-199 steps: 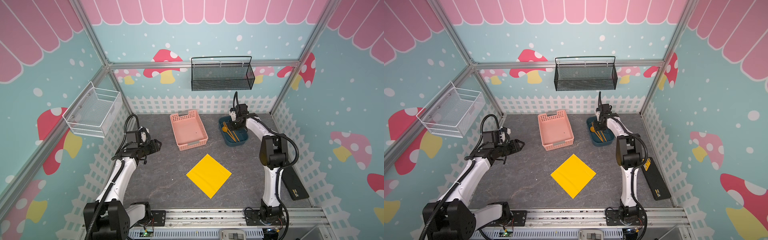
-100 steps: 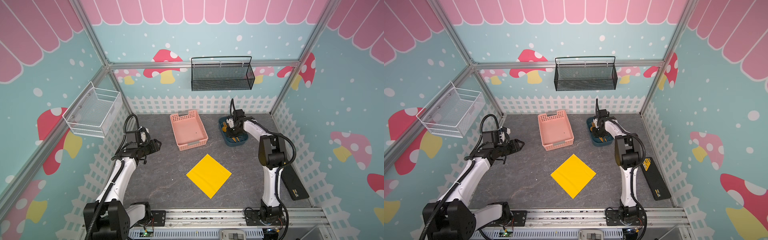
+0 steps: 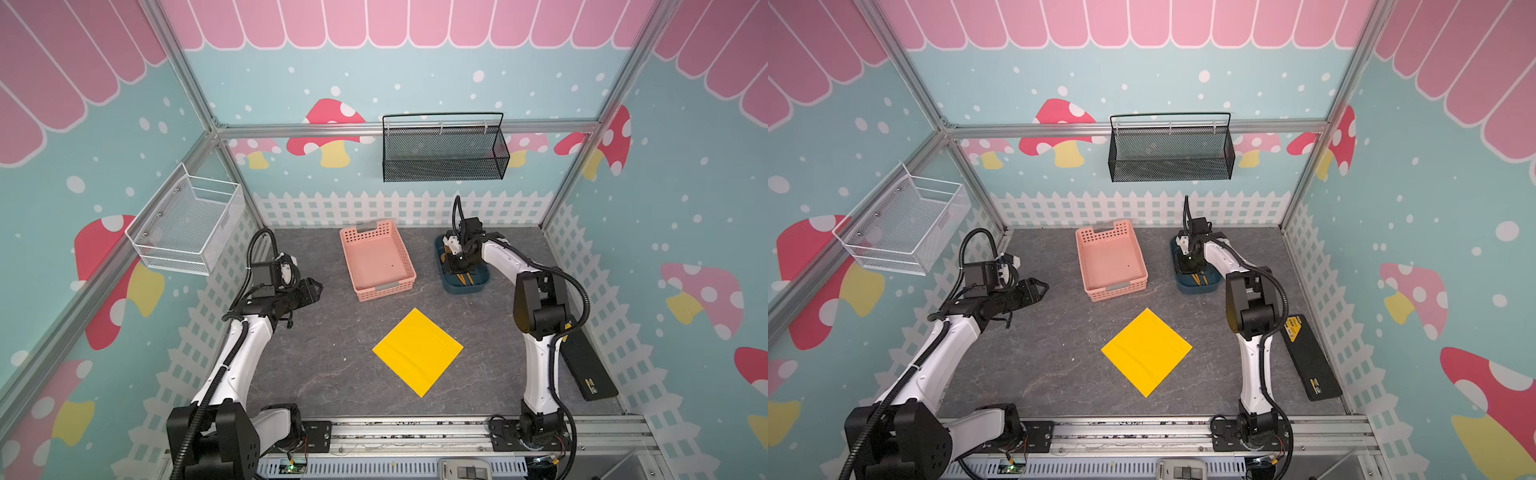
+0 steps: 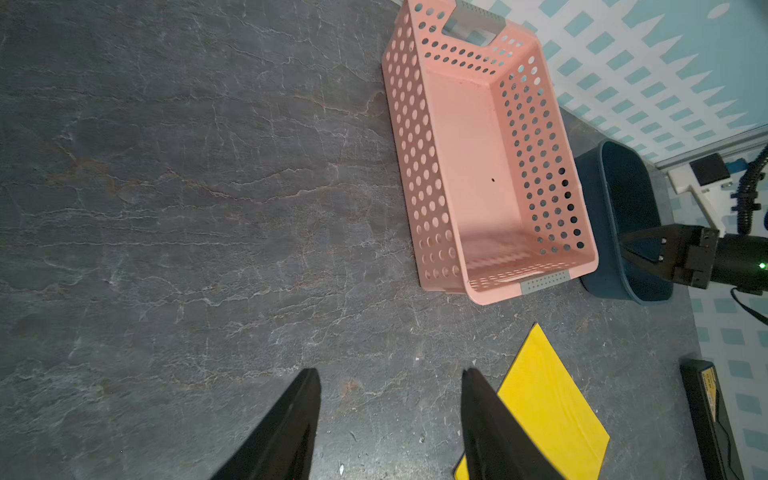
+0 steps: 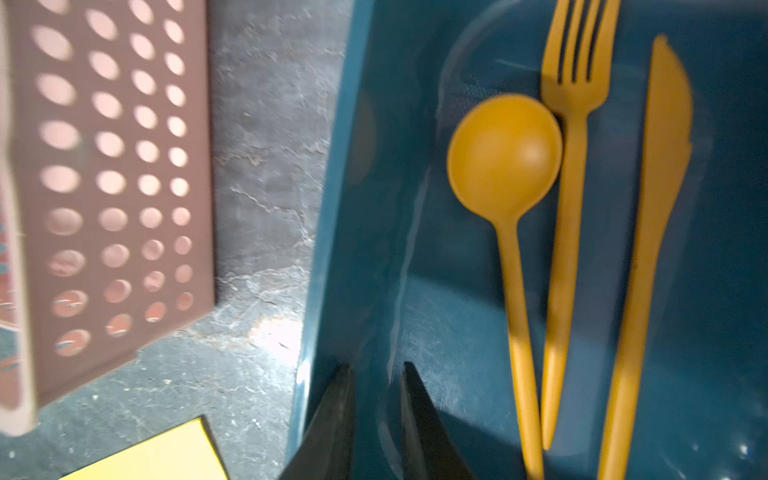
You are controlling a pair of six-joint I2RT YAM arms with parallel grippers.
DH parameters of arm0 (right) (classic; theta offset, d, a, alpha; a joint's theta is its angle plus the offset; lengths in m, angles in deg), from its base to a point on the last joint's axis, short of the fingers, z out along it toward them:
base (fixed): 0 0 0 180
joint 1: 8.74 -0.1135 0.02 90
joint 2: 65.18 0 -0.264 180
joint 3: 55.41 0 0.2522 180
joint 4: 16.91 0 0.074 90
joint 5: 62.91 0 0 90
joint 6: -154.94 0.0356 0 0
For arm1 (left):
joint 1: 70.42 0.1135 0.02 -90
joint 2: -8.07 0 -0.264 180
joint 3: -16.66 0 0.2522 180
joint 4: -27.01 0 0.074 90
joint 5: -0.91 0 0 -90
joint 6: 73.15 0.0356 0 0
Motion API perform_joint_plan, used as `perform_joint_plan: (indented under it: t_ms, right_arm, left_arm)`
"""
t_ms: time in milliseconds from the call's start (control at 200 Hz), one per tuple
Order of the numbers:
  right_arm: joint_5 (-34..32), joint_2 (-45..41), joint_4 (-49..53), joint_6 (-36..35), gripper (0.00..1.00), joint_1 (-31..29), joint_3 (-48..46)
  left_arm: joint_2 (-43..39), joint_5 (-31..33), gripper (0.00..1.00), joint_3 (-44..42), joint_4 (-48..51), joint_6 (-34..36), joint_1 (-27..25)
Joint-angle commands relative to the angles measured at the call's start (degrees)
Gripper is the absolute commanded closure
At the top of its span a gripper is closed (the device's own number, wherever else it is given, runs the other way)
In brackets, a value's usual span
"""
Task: Place the utensils on the paper napkin and roll it up
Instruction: 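Lower the right gripper and grasp the yellow spoon's handle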
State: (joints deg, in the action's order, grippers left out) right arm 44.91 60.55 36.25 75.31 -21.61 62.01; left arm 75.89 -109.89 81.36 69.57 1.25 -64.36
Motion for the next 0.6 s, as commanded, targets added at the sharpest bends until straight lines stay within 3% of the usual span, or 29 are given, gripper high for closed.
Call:
perform_joint_plan:
  t_ms: [0, 300, 595]
  right_arm:
    - [1.0, 1.7, 0.6, -0.3, 0.78, -0.3, 2.9]
    - [-10.4, 6.3, 3.7, -3.5, 0.79, -0.3, 8.9]
    - [-15.0, 10.2, 6.0, -6.6, 0.79, -0.4, 13.4]
  left_arm:
    - [-1.0, -0.3, 0.43, 0.2, -0.7, 1.3, 0.5]
    - [-0.6, -0.2, 0.43, 0.3, -0.7, 1.2, 0.6]
    - [-0.7, 0.1, 0.43, 0.1, -0.7, 1.2, 0.7]
